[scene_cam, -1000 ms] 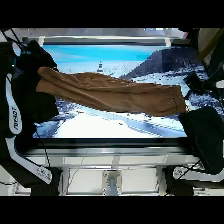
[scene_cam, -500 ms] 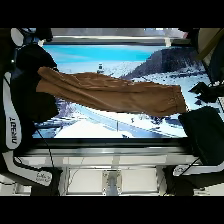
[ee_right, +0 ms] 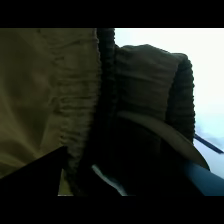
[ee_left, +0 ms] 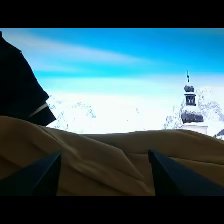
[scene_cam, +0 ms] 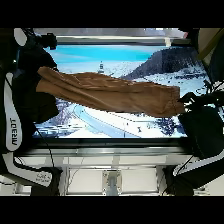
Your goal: Fold the clothes and pants, and hang the long-sleeved shirts on hangers.
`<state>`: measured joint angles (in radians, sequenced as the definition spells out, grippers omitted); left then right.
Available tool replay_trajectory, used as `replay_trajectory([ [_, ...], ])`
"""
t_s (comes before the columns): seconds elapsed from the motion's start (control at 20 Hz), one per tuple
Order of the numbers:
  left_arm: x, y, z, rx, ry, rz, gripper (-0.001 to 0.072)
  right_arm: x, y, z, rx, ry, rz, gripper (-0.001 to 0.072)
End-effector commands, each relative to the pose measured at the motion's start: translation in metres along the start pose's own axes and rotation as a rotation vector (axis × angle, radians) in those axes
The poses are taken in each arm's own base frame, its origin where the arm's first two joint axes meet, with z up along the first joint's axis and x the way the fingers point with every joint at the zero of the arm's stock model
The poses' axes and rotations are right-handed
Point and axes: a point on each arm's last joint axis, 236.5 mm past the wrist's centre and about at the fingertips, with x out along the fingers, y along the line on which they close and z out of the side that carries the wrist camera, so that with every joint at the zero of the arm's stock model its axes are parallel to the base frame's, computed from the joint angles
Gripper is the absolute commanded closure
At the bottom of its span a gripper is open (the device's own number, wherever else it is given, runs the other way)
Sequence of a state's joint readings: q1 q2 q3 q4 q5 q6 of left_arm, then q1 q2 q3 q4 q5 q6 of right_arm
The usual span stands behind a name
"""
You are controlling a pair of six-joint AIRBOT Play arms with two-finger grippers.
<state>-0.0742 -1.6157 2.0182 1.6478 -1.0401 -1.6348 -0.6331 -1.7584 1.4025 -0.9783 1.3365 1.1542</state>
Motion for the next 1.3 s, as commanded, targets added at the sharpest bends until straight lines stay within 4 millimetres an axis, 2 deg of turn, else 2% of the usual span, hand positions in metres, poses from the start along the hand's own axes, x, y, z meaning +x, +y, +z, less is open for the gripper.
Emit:
replay_trajectory([
  [0.0,-0.001,0.001,-0.007,0.003,0.029,0.006,0.0125,0.006,0.002,0.004,-0.027,-0.013,0.027,0.0010],
  [0.4,0.000,-0.001,-0.007,-0.011,0.031,0.003,0.0125,0.010,-0.023,0.008,-0.015,-0.023,-0.064,0.0015],
  [0.55,0.000,-0.004,-0.008,-0.009,0.033,-0.003,0.0125,0.025,-0.021,0.002,-0.005,0.019,-0.041,0.0017],
  [0.65,0.000,-0.006,-0.008,-0.006,0.033,-0.006,0.0125,0.039,-0.013,-0.003,-0.010,0.055,-0.010,0.0020],
  [0.7,0.000,-0.007,-0.008,-0.004,0.033,-0.008,0.0125,0.042,-0.005,-0.002,-0.037,0.054,0.014,0.0074],
  [0.75,0.000,-0.009,-0.008,-0.002,0.033,-0.010,0.0125,0.043,0.004,0.002,-0.058,0.038,0.045,0.0201],
  [0.8,0.000,-0.009,-0.008,-0.003,0.033,-0.011,0.0125,0.041,0.014,0.006,-0.064,0.016,0.084,0.0268],
  [0.9,0.000,-0.009,-0.008,-0.003,0.033,-0.011,0.0125,0.040,0.022,0.010,-0.053,-0.001,0.118,0.0302],
  [0.95,0.000,-0.010,-0.008,-0.003,0.033,-0.012,0.0125,0.041,0.023,0.010,-0.055,0.001,0.117,0.0476],
  [1.0,0.000,-0.011,-0.009,-0.004,0.034,-0.015,0.0125,0.041,0.024,0.009,-0.054,0.006,0.124,0.0680],
  [1.15,0.001,-0.017,-0.009,-0.003,0.036,-0.028,0.0133,0.036,0.032,-0.001,-0.058,0.041,0.153,0.0691],
  [1.25,0.000,-0.029,-0.010,0.010,0.036,-0.045,0.0297,0.022,0.041,0.001,-0.084,0.023,0.148,0.0692],
])
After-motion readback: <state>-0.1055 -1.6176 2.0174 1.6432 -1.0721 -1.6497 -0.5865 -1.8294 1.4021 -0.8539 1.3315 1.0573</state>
